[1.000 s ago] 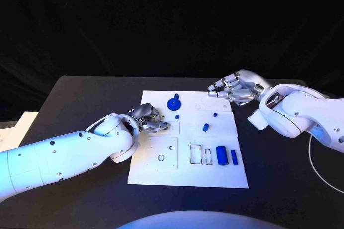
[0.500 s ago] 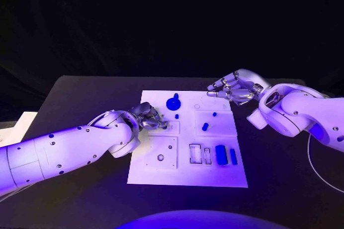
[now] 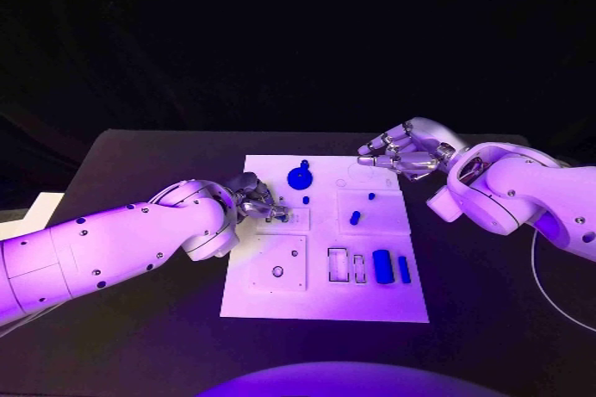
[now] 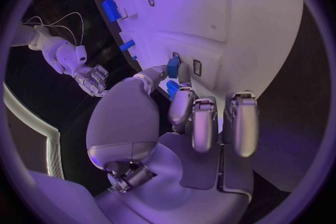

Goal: Assemble the parts on the task board

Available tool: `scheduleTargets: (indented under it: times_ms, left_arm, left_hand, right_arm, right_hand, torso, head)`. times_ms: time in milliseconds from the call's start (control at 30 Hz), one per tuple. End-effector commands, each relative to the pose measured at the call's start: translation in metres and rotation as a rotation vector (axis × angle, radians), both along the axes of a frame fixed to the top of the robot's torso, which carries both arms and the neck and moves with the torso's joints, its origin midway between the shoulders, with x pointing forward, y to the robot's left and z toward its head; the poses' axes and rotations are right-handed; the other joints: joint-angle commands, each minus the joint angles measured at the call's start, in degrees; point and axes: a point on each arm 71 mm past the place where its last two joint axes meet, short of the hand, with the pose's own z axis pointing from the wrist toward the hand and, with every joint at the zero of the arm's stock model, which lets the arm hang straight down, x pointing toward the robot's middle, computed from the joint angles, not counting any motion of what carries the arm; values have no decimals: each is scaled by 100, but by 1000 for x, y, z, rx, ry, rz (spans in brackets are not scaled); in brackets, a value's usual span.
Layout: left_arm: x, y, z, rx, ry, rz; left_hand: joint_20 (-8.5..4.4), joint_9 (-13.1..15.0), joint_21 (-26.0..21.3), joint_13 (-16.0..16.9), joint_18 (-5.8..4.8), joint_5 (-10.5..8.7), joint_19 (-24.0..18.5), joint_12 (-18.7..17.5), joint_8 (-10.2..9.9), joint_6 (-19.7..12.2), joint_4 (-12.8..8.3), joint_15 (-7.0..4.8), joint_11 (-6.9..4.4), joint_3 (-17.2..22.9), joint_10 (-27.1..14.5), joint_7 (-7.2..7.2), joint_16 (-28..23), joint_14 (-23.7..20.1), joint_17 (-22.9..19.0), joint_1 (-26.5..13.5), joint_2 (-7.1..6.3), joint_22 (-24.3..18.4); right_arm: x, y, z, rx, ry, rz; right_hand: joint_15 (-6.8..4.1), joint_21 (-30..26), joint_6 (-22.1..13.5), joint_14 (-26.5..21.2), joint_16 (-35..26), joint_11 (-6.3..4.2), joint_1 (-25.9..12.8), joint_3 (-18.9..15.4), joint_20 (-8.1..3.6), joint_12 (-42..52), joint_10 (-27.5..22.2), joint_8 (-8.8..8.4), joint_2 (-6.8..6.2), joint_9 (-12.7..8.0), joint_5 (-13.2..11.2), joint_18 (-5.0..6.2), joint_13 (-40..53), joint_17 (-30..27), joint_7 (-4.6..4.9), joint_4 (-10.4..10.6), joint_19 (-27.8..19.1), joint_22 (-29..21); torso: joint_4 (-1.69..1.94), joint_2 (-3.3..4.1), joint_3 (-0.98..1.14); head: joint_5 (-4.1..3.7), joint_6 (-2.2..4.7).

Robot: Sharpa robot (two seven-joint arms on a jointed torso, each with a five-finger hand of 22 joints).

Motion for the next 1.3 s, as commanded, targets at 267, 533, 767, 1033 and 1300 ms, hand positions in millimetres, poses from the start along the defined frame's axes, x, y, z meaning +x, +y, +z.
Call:
scheduleTargets:
  times_ms: [267, 533, 767, 1033, 1300]
  left_arm:
    - [2, -1, 2, 28, 26, -5]
    - [3, -1, 3, 37, 32, -7]
    - [4, -4, 5, 44, 10, -14]
    - [3, -9, 6, 40, -9, -24]
    - [3, -12, 8, 46, -36, -28]
  left_hand:
    - [-47, 11, 34, 6, -90, 37, 516, 26, 30, 288, 3, -35, -25, -94, 16, -233, 17, 592, 1509, -72, -11, 1365]
    - [-47, 15, 37, 5, -92, 36, 518, 23, 33, 294, 17, -35, -25, -142, 19, -234, 17, 592, 1509, -90, -4, 1370]
    - [-48, 17, 35, 3, -91, 36, 517, 20, 35, 295, 2, -37, -29, -167, 21, -241, 17, 592, 1509, -65, 5, 1368]
    - [-52, 19, 41, 16, -93, 42, 521, 29, 34, 293, -32, -42, -37, -190, 29, -249, 17, 592, 1509, 6, 44, 1377]
    - [-55, 19, 37, 11, -92, 46, 519, 19, 26, 284, -74, -46, -41, -202, 29, -251, 17, 592, 1509, 91, 81, 1373]
  right_arm:
    - [-1, 2, 0, 2, 1, 19]
    - [-1, 2, 0, 2, 2, 20]
    - [-1, 3, 0, 2, 2, 20]
    - [-1, 3, 0, 3, 2, 22]
    - [-1, 3, 0, 4, 2, 24]
  right_hand:
    - [-6, -26, 35, 382, -35, -38, 2, -31, 9, 17, 1, 13, 31, 9, 25, 60, -1, 554, 8, -4, -38, -9]
    - [-6, -26, 35, 382, -35, -38, 2, -31, 9, 17, 1, 13, 31, 9, 25, 60, -1, 554, 8, -4, -38, -9]
    - [-7, -27, 35, 380, -40, -38, 2, -35, 9, 13, -2, 13, 31, 9, 31, 60, -4, 546, 8, -3, -38, -9]
    - [-7, -29, 36, 380, -39, -38, -2, -41, 9, 19, -1, 13, 33, 9, 36, 61, -1, 549, 8, 1, -39, -13]
    - [-7, -29, 36, 380, -39, -38, -2, -41, 9, 19, -1, 13, 33, 9, 36, 61, -1, 549, 8, 1, -39, -13]
  torso:
    - [2, 5, -9]
    - [0, 3, -9]
    - [6, 1, -8]
    - [4, 0, -8]
    - [4, 1, -7]
  head:
    - [-13, -7]
    - [-23, -24]
    - [-25, -23]
    - [-16, -21]
    - [-15, -13]
